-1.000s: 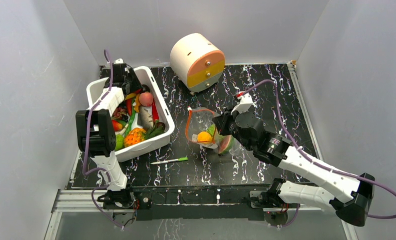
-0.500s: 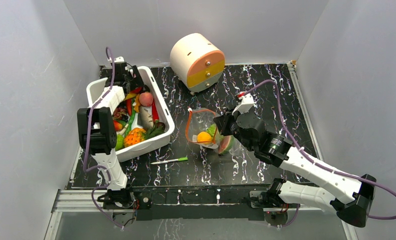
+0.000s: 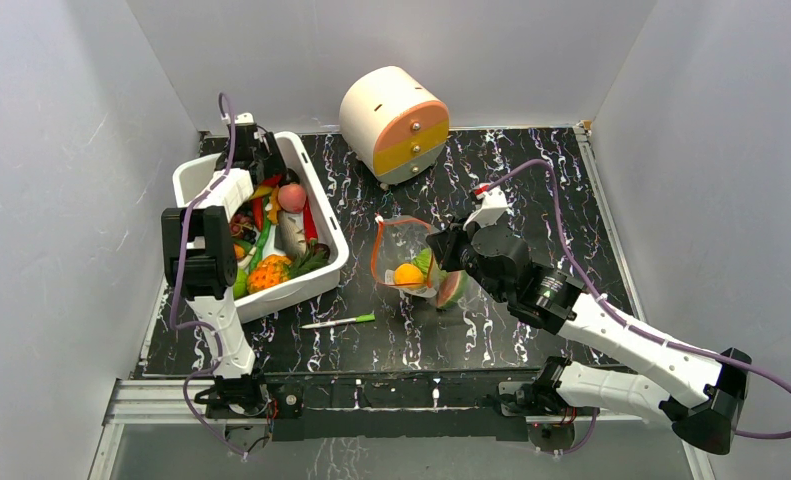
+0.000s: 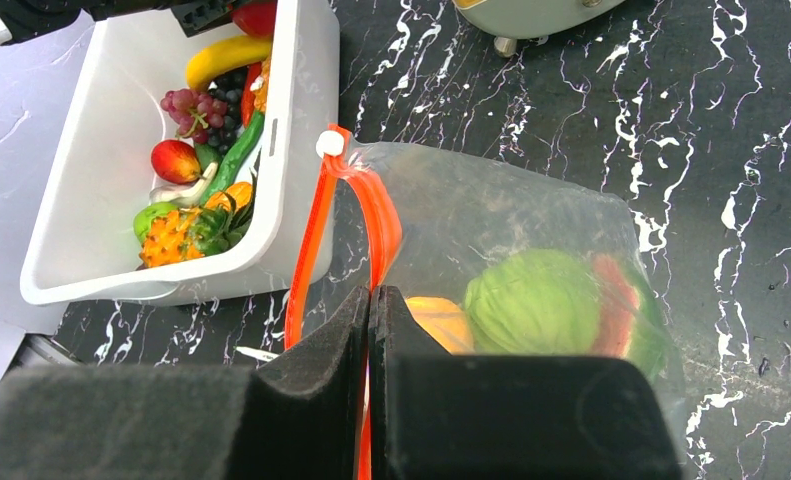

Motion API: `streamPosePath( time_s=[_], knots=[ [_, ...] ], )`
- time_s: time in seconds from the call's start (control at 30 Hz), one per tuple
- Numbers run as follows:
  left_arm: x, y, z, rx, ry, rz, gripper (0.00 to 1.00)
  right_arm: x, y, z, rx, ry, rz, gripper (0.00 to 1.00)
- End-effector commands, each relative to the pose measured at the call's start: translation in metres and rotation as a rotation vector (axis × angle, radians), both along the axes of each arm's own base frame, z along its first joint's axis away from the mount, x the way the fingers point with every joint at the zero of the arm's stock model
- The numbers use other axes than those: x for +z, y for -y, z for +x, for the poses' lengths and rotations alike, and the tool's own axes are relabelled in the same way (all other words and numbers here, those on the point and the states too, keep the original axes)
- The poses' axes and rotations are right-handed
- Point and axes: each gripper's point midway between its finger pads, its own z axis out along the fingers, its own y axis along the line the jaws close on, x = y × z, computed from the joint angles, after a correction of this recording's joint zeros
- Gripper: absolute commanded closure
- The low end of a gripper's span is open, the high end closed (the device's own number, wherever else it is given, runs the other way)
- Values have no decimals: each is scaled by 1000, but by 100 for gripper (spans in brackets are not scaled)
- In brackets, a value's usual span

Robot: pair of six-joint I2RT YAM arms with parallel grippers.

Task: Place the food in the zip-top bag and seal the zipper
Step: Pick up the fake fruit from the bin.

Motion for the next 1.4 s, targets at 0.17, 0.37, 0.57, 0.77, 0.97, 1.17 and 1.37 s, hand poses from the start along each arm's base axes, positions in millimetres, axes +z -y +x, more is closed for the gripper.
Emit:
streamPosePath(
  time_s=[0.17,0.37,0.57,0.77,0.97,1.17,1.37],
  knots=[
    [65,3,-2,9,138,-42,49,33,2,2,-23,59,90,100],
    [86,9,-27,14,132,-89,49,27,0,0,-18,44,101,100],
    [88,31,-63,-49,71,-180,51,25,-3,0,-14,35,111,100],
    [88,59,-108,-128,34,-291,52,26,-5,2,-20,27,121,100],
    [98,90,-148,-259,9,-399,52,22,-5,3,-33,15,121,100],
    [120,111,-188,-368,32,-446,53,24,-6,8,-52,14,124,100],
    [152,127,-220,-454,110,-491,52,28,-12,8,-36,8,140,100]
  ],
)
